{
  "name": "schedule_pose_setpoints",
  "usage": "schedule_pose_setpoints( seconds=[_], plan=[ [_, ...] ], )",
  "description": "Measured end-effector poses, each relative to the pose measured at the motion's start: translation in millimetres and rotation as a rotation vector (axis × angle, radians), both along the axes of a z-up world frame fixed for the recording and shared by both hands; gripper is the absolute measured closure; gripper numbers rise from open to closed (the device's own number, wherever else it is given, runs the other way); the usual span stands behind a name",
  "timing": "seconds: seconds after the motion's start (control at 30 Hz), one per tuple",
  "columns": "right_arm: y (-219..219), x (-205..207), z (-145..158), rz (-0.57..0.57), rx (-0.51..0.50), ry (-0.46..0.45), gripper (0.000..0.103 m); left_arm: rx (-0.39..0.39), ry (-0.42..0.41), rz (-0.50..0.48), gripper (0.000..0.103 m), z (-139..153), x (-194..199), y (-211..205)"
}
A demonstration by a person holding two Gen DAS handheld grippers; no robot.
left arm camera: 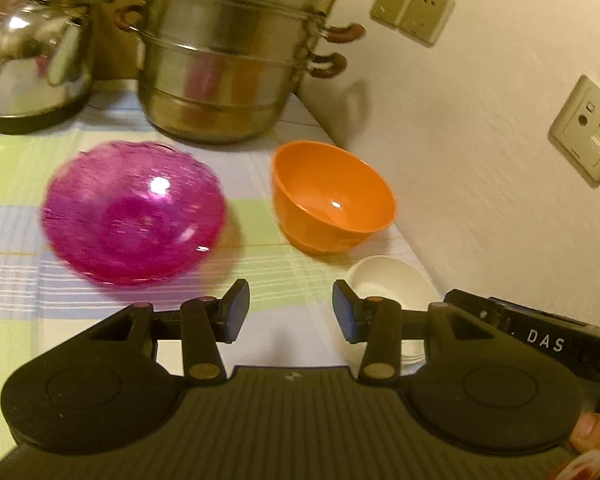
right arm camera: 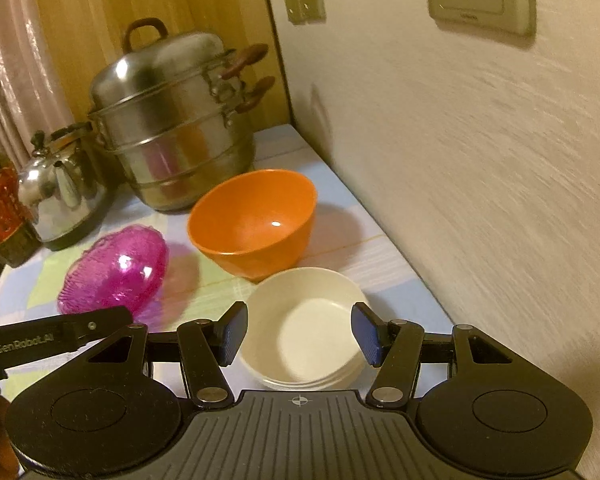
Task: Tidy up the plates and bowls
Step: 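Move both grippers to the rim of the stacked cream bowls, then close both grippers on the cream bowl stack rim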
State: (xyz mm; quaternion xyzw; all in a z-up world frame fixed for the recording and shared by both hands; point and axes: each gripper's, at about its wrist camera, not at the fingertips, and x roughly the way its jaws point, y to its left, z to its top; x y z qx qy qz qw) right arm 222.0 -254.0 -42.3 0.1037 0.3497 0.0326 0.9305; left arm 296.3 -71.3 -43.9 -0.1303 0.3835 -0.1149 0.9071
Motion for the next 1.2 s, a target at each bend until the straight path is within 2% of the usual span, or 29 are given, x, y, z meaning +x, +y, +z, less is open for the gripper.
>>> schedule_pose_setpoints(
  seconds=[0.3, 0.4, 0.7, 0.97, 1.2],
  plan=[
    [-30, 14, -23, -0.019, 0.010, 0.070, 0.045, -0.018, 0.070, -0.078, 0.062, -31, 31, -36],
    [-33, 19, -30, -0.013, 0.023, 0.095, 0.045, -0.002, 0.096, -0.081, 0.062, -42, 43, -42],
    [-39, 34, -35, -0.009, 0.050, 0.119, 0.046, -0.159, 0.208, -0.058, 0.064, -67, 63, -32],
    [-48, 50, -42, -0.016, 0.102, 0.149, 0.046, -0.203, 0.239, -0.038, 0.066, -76, 70, -31],
    [-49, 57, -48, -0.024, 0.131, 0.180, 0.046, -0.229, 0.264, -0.034, 0.074, -82, 76, -33]
  ],
)
